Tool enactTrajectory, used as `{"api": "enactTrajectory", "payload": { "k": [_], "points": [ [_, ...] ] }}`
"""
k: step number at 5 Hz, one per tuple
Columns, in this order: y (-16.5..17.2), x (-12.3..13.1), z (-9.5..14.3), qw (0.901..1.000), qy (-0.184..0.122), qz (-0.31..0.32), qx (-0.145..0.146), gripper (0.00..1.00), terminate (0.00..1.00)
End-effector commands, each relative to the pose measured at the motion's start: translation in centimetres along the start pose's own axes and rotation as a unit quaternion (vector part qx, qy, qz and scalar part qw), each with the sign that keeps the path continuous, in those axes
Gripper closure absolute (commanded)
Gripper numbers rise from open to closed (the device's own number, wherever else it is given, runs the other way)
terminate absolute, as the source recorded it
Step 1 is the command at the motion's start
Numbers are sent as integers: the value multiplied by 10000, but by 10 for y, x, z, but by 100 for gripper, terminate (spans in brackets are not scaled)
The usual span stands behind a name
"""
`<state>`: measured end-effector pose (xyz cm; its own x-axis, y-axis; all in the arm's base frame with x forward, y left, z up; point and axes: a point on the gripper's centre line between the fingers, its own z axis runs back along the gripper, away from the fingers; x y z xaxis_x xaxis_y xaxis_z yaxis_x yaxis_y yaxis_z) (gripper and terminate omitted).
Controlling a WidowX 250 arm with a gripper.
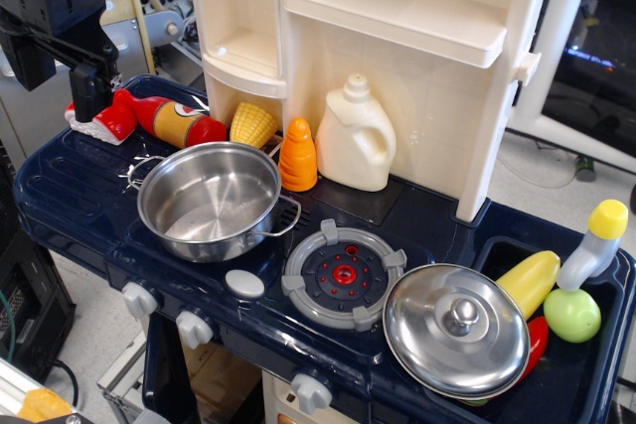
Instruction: Put lid on pot or pan
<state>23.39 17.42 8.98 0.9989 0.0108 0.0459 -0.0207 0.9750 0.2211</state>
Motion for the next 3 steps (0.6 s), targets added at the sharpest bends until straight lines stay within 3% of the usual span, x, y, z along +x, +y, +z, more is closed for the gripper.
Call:
{"api": "enactTrajectory", "payload": {
  "k": [1, 2, 3],
  "points": [
    [0, 0, 0, 10000, 0, 0, 0, 0, 0],
    [-35, -3, 53, 9989, 147, 79, 433, 0, 0],
    [-80, -5, 84, 9985, 228, 233, 450, 0, 0]
  ]
}}
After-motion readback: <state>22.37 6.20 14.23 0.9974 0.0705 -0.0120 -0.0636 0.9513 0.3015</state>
